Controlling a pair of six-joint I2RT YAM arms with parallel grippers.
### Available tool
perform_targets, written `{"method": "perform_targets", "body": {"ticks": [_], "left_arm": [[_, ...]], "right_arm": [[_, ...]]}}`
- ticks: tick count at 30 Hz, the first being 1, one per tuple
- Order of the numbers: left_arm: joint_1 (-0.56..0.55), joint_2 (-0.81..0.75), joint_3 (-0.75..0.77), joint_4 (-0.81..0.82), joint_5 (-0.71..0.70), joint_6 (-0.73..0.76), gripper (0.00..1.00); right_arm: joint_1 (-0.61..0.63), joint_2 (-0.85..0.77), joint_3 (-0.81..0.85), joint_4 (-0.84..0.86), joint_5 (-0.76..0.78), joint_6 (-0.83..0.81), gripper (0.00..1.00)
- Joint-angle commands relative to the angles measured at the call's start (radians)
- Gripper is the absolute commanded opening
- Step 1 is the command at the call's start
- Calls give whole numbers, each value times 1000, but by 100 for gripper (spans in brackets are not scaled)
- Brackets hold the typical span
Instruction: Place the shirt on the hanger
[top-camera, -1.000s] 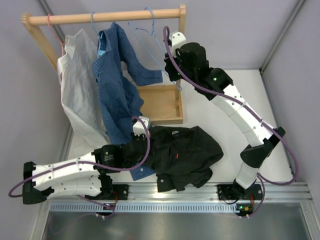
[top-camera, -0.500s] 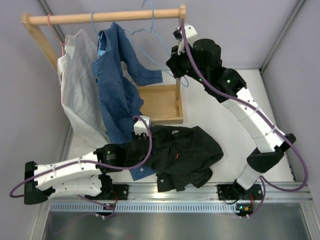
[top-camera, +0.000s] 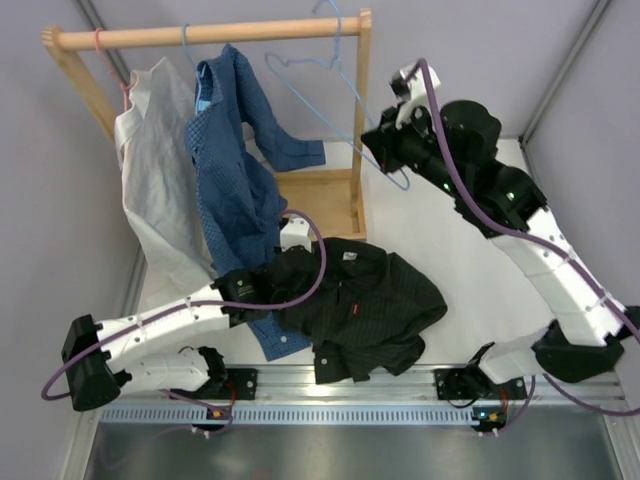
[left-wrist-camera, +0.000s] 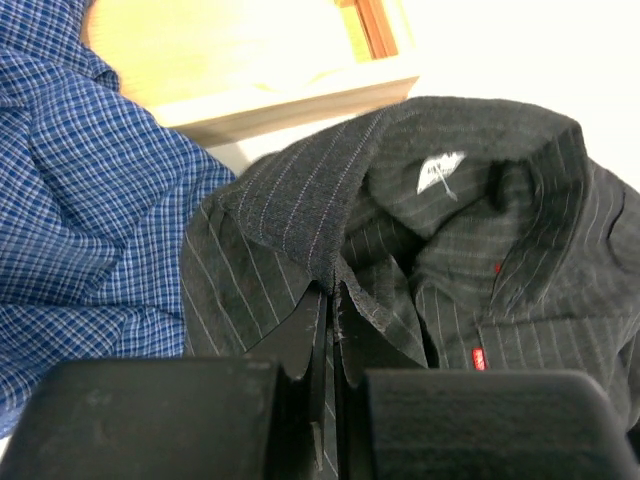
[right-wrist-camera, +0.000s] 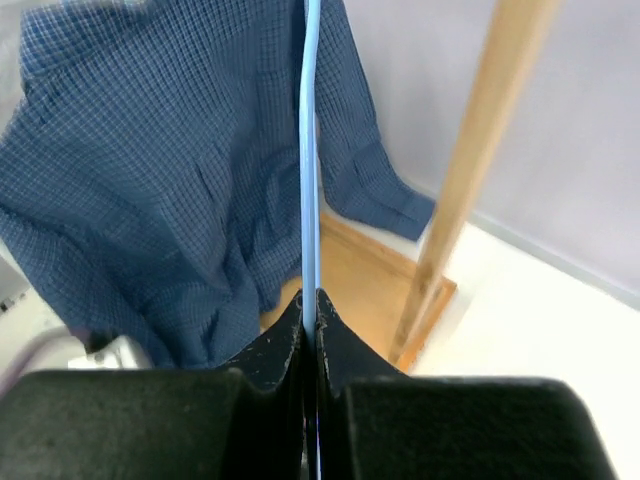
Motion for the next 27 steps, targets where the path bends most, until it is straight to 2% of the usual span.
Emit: {"method": "perform_targets", "body": {"ticks": [1, 3, 4, 8, 10, 18, 23, 27], "left_arm": [[57, -7, 61, 67, 72, 8, 0], [121, -1, 68, 46, 100, -2, 0], [145, 1, 68, 44, 120, -8, 0], [267, 42, 94, 43, 270, -15, 0], [283, 76, 118, 43, 300, -10, 0], [304, 97, 187, 44, 404, 7, 0], [304, 51, 154, 99, 488, 18, 0], [304, 27, 140, 139, 574, 97, 0]], "right_arm": [[-8, -335, -309, -47, 51, 18, 0], [-12, -502, -505, -55, 53, 73, 0], [-14, -652, -658, -84, 25, 87, 0], [-15, -863, -863, -197, -169, 146, 0], [-15, -924, -929, -213, -251, 149, 0], [-15, -963, -1016, -222, -320, 158, 0], [-15, -955, -1046, -185, -285, 172, 0], [-15, -940, -1056, -172, -308, 161, 0]]}}
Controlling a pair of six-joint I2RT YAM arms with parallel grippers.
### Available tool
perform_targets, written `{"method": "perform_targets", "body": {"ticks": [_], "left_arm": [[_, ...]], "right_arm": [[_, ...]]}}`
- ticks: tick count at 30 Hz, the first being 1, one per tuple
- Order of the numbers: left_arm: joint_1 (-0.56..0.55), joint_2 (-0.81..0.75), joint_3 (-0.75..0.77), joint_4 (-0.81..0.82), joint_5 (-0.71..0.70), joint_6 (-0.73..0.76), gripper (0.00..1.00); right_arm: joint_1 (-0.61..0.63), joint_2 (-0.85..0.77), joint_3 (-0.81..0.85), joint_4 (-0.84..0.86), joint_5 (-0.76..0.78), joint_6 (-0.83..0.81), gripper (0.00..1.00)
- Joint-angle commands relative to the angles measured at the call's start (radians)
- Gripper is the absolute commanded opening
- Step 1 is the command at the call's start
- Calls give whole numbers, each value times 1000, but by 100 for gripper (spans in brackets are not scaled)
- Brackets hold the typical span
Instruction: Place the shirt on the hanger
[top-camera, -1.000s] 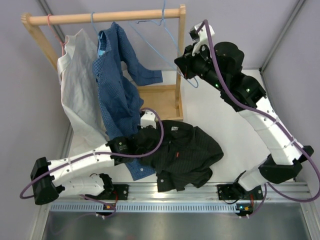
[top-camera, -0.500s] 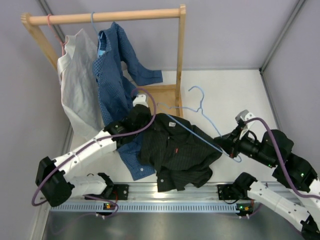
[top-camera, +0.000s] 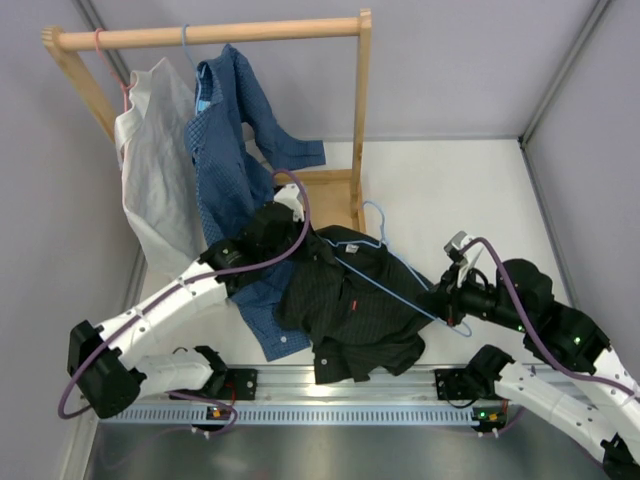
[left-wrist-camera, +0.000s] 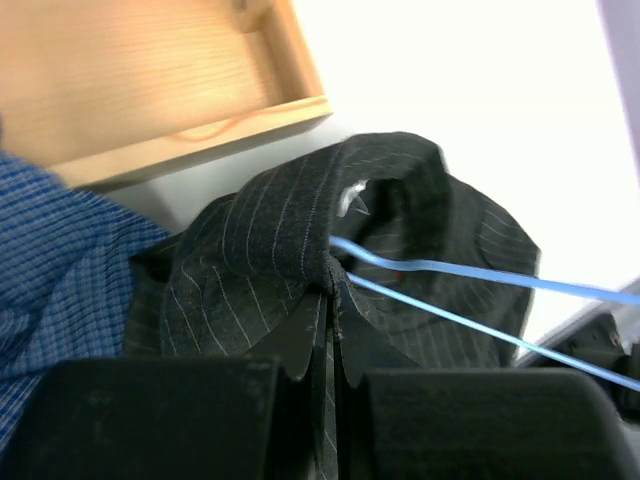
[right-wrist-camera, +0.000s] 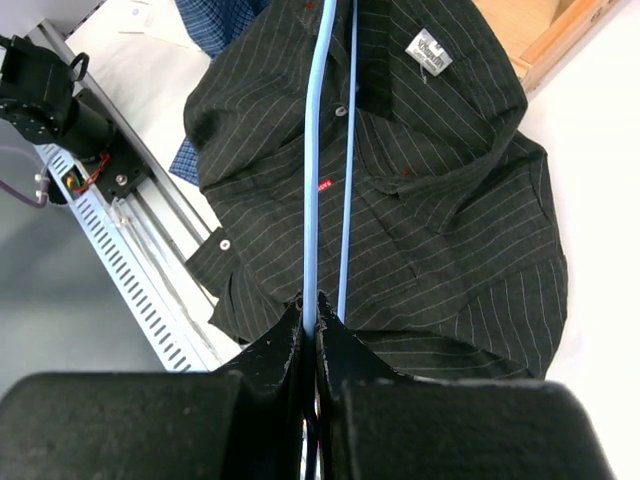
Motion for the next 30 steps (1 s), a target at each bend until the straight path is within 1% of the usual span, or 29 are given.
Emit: {"method": "perform_targets", "body": {"ticks": [1, 2, 3, 6, 7, 8, 10, 11, 13, 14, 16, 17, 18, 19, 20, 21, 22, 23, 25, 26, 28, 29, 30], "left_arm": [[5, -57, -12, 126, 187, 91, 0], [5, -80, -14, 149, 223, 115, 0], [5, -92, -14, 156, 269, 176, 0], [2, -157, 8, 145, 401, 281, 0], [2, -174, 20, 131, 439, 304, 0], [0, -194, 38, 125, 517, 324, 0], [0, -237, 60, 108, 611, 375, 0], [-1, -246, 92, 99, 674, 382, 0], [-1, -243, 144, 49, 729, 404, 0], [-3, -237, 214, 23, 751, 413, 0], [-3, -218, 288, -51, 753, 433, 0], [-3, -209, 328, -74, 748, 438, 0], [-3, -200, 412, -96, 731, 436, 0], [-3, -189, 454, -116, 722, 432, 0], [-3, -171, 494, -145, 710, 425, 0], [-3, -160, 556, -149, 697, 406, 0], [-3, -155, 583, -154, 682, 399, 0], [-3, -139, 607, -168, 682, 395, 0], [-3, -125, 653, -180, 676, 392, 0], [-3, -117, 663, -198, 670, 395, 0], [-3, -94, 680, -211, 632, 402, 0], [-3, -83, 683, -217, 569, 404, 0], [-3, -62, 686, -220, 535, 399, 0]], "right_arm": [[-6, 31, -4, 75, -40, 2, 0], [-6, 40, -6, 81, -57, -7, 0], [-6, 49, -6, 87, -115, -13, 0], [-6, 77, -10, 121, -222, -23, 0], [-6, 86, -10, 132, -260, -26, 0], [-6, 92, -10, 147, -297, -41, 0], [-6, 105, 2, 165, -377, -55, 0], [-4, 109, 10, 179, -449, -82, 0], [-4, 132, 37, 199, -521, -110, 0], [-6, 146, 56, 207, -550, -127, 0], [-6, 195, 135, 210, -548, -138, 0], [-6, 209, 167, 210, -458, -133, 0], [-6, 223, 219, 239, -359, -92, 0], [-6, 224, 235, 256, -250, -54, 0], [-6, 220, 247, 276, -47, 11, 0], [-6, 200, 246, 291, 37, 34, 0], [-4, 185, 238, 309, 96, 39, 0], [-4, 168, 222, 307, 230, 46, 0], [-4, 108, 192, 303, 297, 48, 0], [-4, 90, 173, 299, 270, 36, 0], [-4, 43, 166, 279, 265, 48, 0], [-4, 25, 165, 246, 344, 69, 0], [-4, -15, 168, 219, 403, 85, 0]]}}
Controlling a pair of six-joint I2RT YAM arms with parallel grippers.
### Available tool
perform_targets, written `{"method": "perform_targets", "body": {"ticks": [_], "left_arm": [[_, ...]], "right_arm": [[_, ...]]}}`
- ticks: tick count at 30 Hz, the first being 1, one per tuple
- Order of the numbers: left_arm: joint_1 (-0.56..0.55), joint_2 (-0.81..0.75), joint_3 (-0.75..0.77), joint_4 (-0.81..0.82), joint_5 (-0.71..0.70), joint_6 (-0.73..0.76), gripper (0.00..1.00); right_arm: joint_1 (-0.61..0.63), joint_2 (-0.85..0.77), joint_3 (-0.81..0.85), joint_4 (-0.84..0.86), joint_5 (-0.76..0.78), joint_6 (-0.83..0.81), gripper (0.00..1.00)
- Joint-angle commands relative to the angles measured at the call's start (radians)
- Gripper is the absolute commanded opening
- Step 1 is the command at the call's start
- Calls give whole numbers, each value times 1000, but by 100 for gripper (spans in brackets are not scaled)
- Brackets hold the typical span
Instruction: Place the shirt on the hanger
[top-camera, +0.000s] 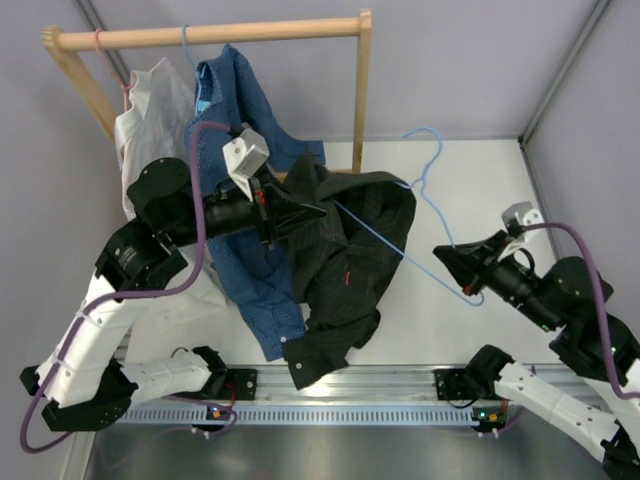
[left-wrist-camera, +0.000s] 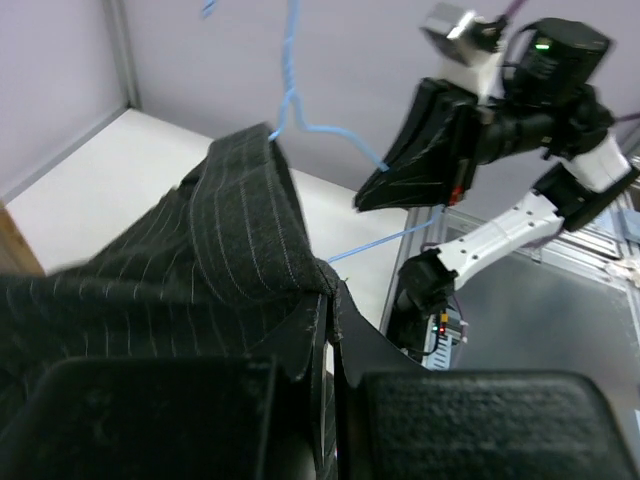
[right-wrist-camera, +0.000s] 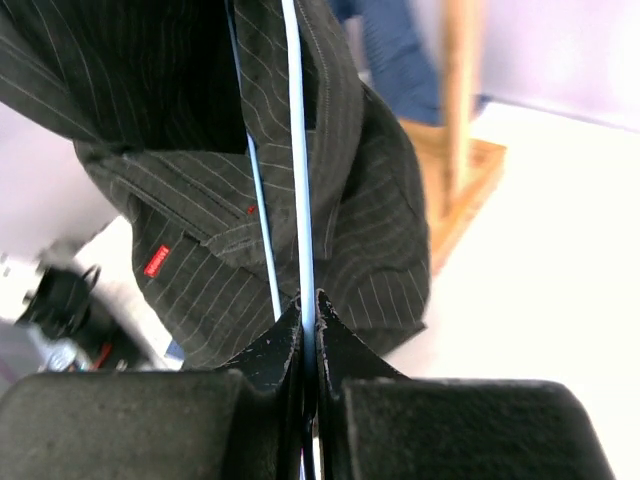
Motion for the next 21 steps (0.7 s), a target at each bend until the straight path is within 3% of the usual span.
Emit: {"method": "perform_targets", "body": {"ticks": [1, 2, 4, 8, 11, 18, 21], "left_arm": [[0, 56, 37, -36, -121, 1, 0], [0, 71, 48, -36, -163, -8, 0], [0, 123, 57, -33, -193, -9, 0], [-6, 206, 78, -35, -231, -15, 0], [-29, 220, 71, -16, -253, -25, 0], [-66, 209, 31, 22, -233, -44, 0], [-101, 201, 16, 21, -196, -53, 0]], "right_arm": [[-5, -79, -2, -36, 282, 58, 0], [-6, -100, 1, -74, 327, 54, 0], [-5, -125, 13, -105, 269, 25, 0], [-5, -74, 32, -164, -204, 9, 0], [-5, -89, -52, -64, -328, 50, 0], [-5, -48, -168, 177, -357, 109, 0], [-5, -13, -210, 321, -287, 129, 0]]}}
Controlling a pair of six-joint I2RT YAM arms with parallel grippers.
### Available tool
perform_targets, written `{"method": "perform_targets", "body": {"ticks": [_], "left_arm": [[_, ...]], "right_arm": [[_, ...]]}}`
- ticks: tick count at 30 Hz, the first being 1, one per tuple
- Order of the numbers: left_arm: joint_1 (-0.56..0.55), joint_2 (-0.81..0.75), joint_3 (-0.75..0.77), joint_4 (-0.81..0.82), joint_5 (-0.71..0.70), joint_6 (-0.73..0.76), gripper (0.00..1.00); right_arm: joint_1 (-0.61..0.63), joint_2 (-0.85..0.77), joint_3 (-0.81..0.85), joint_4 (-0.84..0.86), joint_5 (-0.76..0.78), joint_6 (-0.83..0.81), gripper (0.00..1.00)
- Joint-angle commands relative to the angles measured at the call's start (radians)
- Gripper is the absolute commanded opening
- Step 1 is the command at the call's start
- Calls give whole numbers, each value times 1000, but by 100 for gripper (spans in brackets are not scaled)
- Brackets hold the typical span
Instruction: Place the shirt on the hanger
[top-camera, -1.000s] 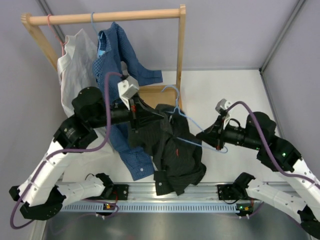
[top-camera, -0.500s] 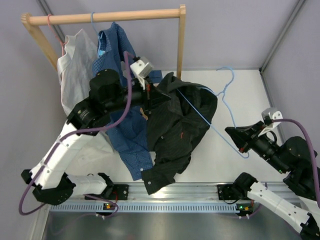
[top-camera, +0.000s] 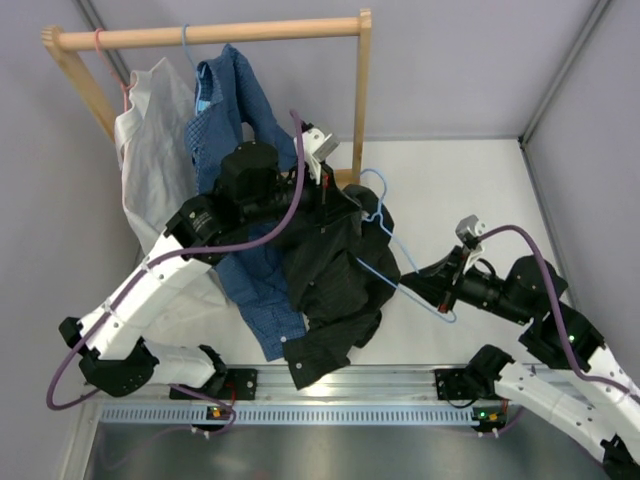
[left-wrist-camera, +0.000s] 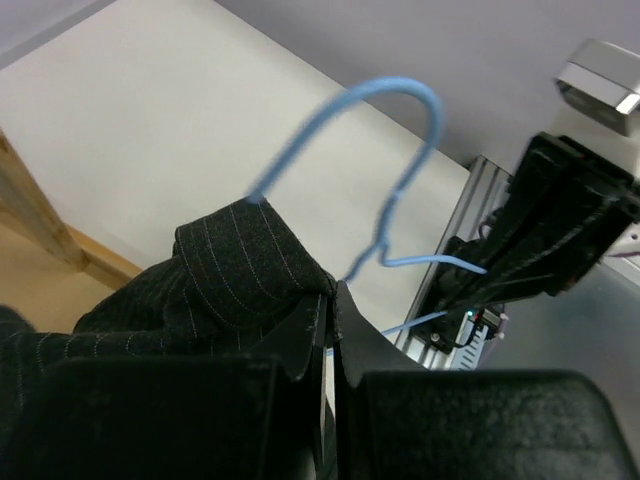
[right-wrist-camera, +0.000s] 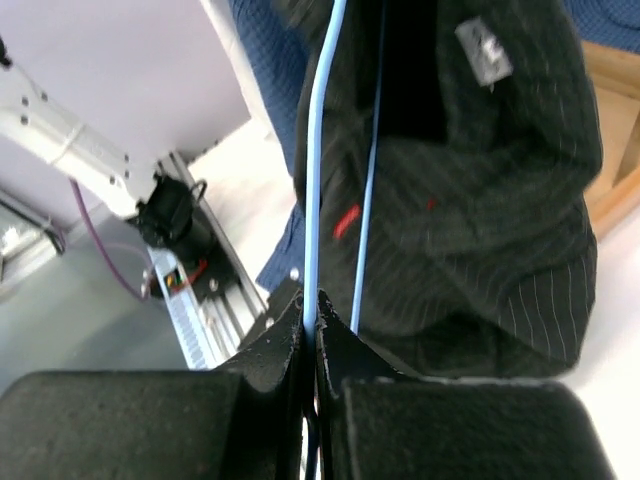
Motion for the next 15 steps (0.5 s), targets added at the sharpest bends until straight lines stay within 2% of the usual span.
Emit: {"method": "perform_targets", "body": {"ticks": [1, 2, 5, 8, 9, 10, 11, 13, 15], "left_arm": [[-50, -39, -7, 67, 45, -20, 0], [-67, -44, -7, 68, 45, -23, 0], [-156, -44, 12, 70, 21, -19, 0], [-279, -21, 55, 68, -36, -6, 0], [-341, -9, 68, 67, -57, -2, 0], [-374, -7, 77, 67, -86, 7, 0], [-400, -4, 95, 67, -152, 12, 0], [-448, -9, 106, 68, -206, 24, 0], [-452, -13, 114, 68, -340, 27, 0]], "right_arm": [[-4, 40, -37, 315, 16, 51, 0], [-3, 47, -56, 352, 78, 63, 0], [-4, 78, -96, 507, 118, 100, 0], [3, 132, -101, 585, 151, 97, 0], [11, 144, -95, 570, 189, 85, 0], [20, 156, -74, 543, 274, 70, 0], [37, 172, -64, 500, 296, 53, 0], [40, 164, -64, 472, 245, 11, 0], [40, 118, -77, 480, 214, 11, 0]]}}
